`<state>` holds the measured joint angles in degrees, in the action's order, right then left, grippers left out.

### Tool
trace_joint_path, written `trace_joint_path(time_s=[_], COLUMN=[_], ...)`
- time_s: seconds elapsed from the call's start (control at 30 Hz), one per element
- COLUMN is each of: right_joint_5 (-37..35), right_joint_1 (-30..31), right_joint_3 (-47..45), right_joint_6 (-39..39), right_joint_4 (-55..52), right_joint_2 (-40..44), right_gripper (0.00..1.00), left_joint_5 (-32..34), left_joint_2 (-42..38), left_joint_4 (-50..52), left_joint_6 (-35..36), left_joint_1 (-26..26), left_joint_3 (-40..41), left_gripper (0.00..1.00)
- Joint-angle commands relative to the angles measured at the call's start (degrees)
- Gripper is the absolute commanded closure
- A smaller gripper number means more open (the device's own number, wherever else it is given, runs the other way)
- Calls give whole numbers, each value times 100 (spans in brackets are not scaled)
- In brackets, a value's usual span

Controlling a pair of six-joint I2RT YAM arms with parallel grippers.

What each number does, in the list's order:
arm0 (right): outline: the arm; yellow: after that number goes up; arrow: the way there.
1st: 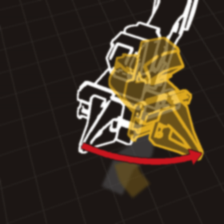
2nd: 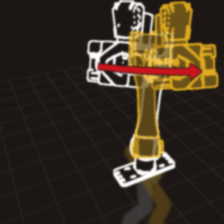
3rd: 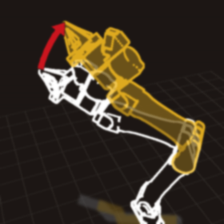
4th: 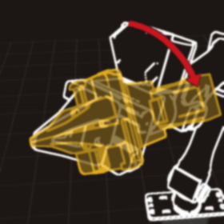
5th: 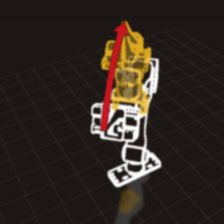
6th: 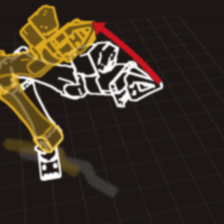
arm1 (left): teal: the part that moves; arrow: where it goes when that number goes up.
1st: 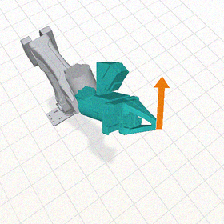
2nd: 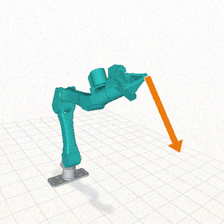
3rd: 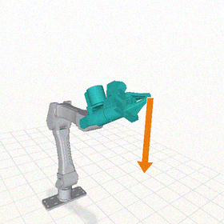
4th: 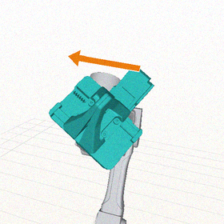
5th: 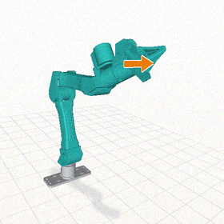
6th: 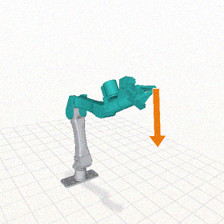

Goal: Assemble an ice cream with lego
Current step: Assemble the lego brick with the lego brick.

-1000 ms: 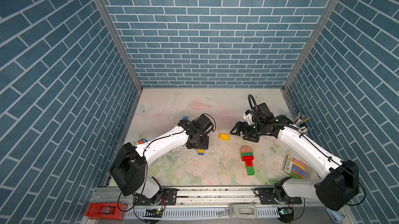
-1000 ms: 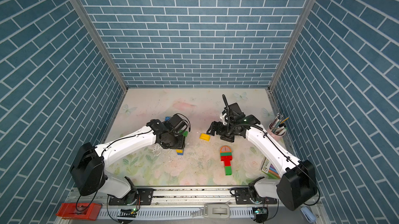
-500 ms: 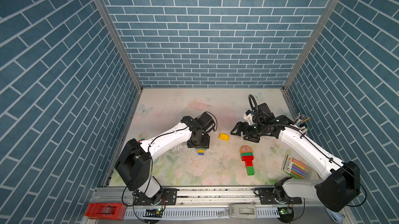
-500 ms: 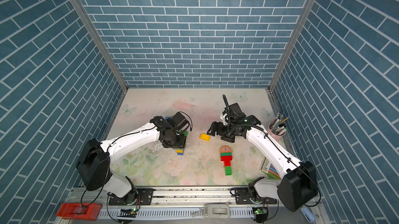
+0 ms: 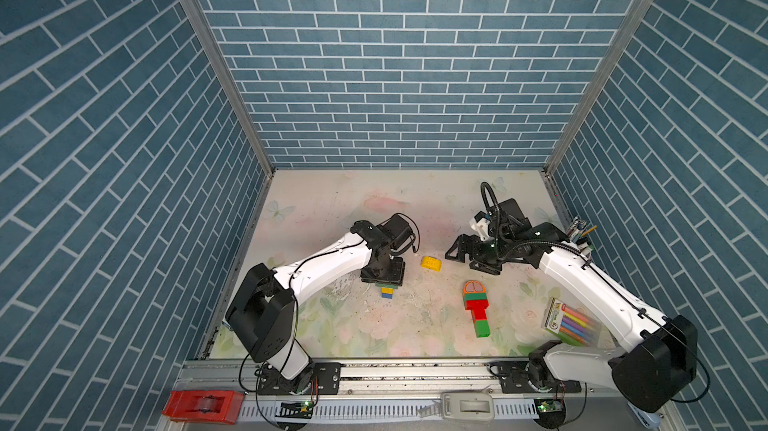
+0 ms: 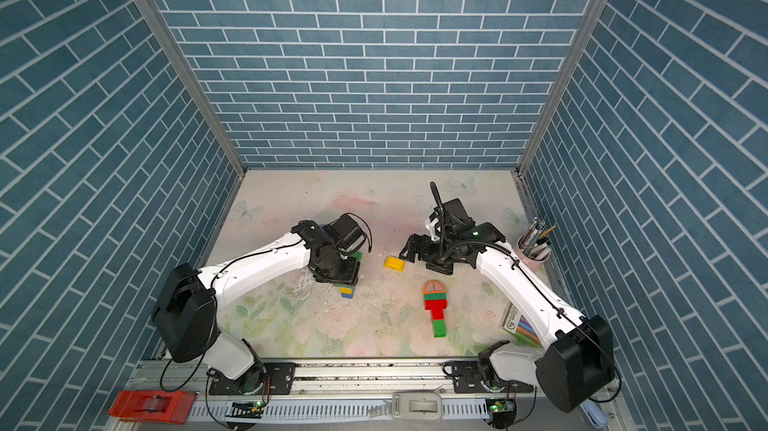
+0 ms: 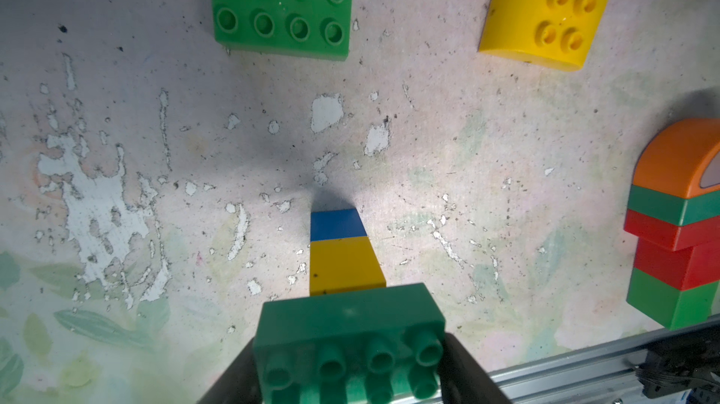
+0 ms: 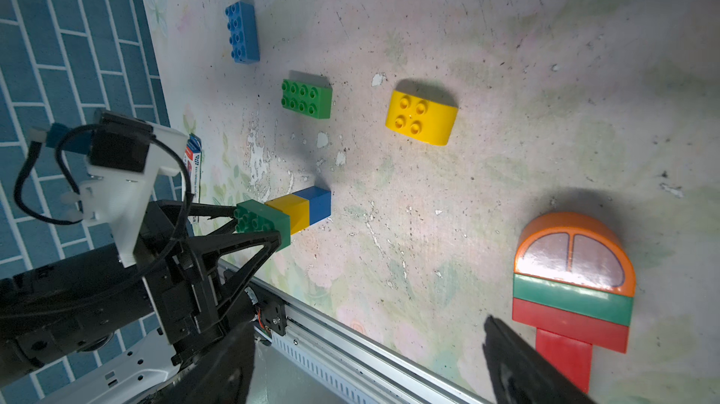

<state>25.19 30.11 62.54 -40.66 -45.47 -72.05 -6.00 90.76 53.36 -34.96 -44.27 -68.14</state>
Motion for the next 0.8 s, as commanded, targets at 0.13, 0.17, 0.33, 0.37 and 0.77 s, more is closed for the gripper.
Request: trace_joint_path(time_s=[0.13,0.17,0.33,0.37,0.77], right_joint_5=[-128,-122,-120,-120,-137], right_joint_1=[21,19,21,20,20], right_joint_3=[39,54,174,196,372], right_joint_6=[41,49,113,145,191], right_joint_4=[-202,-205,-272,-295,-392], right_joint_2=[151,141,69,58,-63], right_gripper=[8,8,8,8,8], left_joint_5=[536,535,278,258,-125], left_joint_2=[-176,-207,-184,-234,-261], left_joint_4=[-280,-376,-632,-659,138], left_joint_6=[-171,-158,-5,13,358], left_joint_1=[-193,-204,-231,-240,-230], left_joint_3=[1055,1093,1171,1192,737], left_gripper=[100,100,100,100,100])
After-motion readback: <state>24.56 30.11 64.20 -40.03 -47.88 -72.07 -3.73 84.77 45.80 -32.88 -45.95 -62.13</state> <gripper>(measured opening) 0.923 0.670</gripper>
